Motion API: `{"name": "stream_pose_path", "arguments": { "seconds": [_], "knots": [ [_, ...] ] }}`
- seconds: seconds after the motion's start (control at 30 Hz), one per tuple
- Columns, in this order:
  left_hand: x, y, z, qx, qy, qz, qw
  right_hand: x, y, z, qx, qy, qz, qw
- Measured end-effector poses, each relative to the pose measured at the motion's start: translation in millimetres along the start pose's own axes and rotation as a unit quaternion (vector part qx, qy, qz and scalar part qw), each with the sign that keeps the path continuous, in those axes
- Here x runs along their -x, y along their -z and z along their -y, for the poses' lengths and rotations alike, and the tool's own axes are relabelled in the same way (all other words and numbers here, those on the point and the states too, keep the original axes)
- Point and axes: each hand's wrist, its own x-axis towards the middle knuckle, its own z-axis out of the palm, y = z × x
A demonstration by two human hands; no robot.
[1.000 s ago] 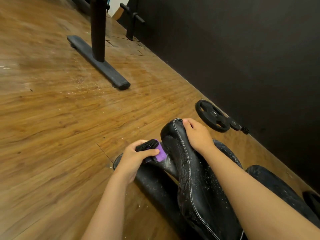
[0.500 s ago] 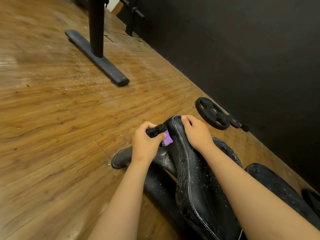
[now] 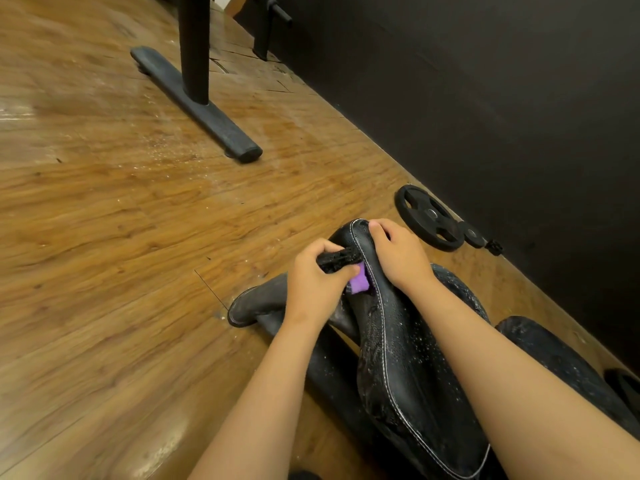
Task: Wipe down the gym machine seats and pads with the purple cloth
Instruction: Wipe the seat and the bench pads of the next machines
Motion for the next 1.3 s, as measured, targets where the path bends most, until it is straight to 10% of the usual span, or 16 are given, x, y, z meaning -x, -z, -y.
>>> {"name": "stream_pose_path", "arguments": {
  "seconds": [0.23, 0.43, 0.87, 1.3],
  "knots": [
    [11.3, -4.4, 14.5, -0.006, 0.024, -0.102, 0.994, 1.5, 0.5, 1.4, 0.006, -0.004, -0.006, 1.0],
    [54.2, -0.6, 47.7, 0.031, 0.147, 0.056, 0.987, 1.4, 1.4, 0.6, 0.001, -0.01, -0.003, 1.0],
    [-21.5, 17.2, 10.1, 0.098, 0.003, -0.125, 0.987, -3.9, -2.2, -5.5, -0.005, 0.003, -0.011, 1.0],
    [37.1, 4.8, 31.0, 0.043, 0.014, 0.089, 0.995, -1.4, -0.7, -2.4, 0.0, 0.001, -0.02, 1.0]
  ]
}}
